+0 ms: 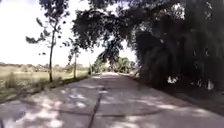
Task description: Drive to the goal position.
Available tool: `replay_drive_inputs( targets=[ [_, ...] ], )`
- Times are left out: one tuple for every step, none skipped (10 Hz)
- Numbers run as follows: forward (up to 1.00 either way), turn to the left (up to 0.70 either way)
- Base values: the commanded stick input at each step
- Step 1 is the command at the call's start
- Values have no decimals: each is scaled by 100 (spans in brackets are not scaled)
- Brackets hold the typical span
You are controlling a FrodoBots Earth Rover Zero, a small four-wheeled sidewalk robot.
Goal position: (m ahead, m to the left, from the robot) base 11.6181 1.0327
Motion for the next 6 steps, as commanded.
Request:
replay_drive_inputs(
  targets=[
    [100, 0],
    [100, 0],
    [100, 0],
    [100, -26],
    [100, -40],
    [100, -29]
  ],
)
